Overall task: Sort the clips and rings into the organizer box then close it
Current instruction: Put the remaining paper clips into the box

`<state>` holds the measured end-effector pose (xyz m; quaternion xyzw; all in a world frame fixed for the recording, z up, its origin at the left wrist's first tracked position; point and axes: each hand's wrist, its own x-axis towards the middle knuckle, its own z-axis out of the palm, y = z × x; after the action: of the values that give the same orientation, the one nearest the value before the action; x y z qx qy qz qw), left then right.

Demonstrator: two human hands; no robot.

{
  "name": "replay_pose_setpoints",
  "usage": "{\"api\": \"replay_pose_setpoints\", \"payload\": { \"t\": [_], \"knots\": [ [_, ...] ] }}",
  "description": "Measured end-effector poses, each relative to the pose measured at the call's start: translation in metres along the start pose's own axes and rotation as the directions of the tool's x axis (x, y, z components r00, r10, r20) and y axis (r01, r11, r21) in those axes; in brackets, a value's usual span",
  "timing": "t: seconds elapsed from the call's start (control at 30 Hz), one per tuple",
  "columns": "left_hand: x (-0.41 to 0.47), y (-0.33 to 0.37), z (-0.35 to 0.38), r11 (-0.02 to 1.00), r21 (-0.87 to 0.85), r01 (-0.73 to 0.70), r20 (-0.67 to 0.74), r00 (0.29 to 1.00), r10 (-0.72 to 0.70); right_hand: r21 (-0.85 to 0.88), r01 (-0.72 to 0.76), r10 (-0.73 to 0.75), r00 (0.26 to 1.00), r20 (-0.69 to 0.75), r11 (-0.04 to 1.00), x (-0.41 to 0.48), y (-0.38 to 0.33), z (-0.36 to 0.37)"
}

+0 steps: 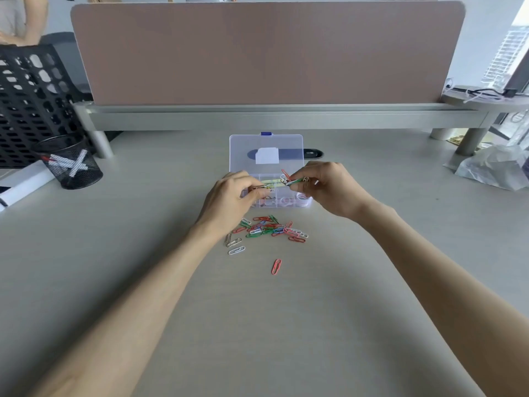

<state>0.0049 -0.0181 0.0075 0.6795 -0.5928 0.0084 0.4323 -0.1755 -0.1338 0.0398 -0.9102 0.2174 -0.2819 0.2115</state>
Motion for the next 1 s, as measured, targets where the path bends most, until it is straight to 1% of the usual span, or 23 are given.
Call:
{"api": "replay_pose_setpoints", "payload": {
  "t": [0.13, 0.23, 0.37, 0.47, 0.63, 0.77, 0.87, 1.0],
  "knots": [
    [0.024, 0.000, 0.004, 0.998, 0.039, 0.040, -0.006, 0.999, -0.040, -0.044, -0.010, 0.008, 1.000, -0.029, 0.999, 0.018, 0.008, 0.002],
    [0.041, -0.005, 0.012, 0.996, 0.057, 0.065, 0.049, 0.996, -0.068, -0.101, -0.019, 0.016, 0.999, -0.032, 0.995, 0.031, 0.017, 0.011],
    [0.055, -0.013, 0.023, 0.989, 0.133, 0.057, 0.099, 0.993, -0.071, -0.170, -0.001, 0.006, 1.000, 0.030, 0.985, 0.041, 0.035, 0.022],
    [0.059, -0.015, 0.029, 0.988, 0.140, 0.059, 0.122, 0.989, -0.077, -0.178, -0.001, 0.010, 0.999, 0.047, 0.984, 0.046, 0.043, 0.022],
    [0.061, -0.012, 0.036, 0.985, 0.168, 0.034, 0.154, 0.986, -0.060, -0.232, 0.005, 0.025, 0.992, 0.126, 0.973, 0.051, 0.049, 0.017],
    [0.061, -0.010, 0.036, 0.978, 0.207, 0.009, 0.184, 0.982, -0.048, -0.251, -0.002, 0.040, 0.989, 0.143, 0.968, 0.051, 0.051, 0.017],
    [0.060, -0.009, 0.037, 0.969, 0.246, -0.014, 0.205, 0.978, -0.038, -0.243, 0.016, 0.020, 0.989, 0.146, 0.970, 0.052, 0.049, 0.019],
    [0.060, -0.010, 0.041, 0.954, 0.299, -0.007, 0.235, 0.970, -0.067, -0.228, 0.013, 0.022, 0.988, 0.151, 0.974, 0.051, 0.046, 0.018]
  ]
}}
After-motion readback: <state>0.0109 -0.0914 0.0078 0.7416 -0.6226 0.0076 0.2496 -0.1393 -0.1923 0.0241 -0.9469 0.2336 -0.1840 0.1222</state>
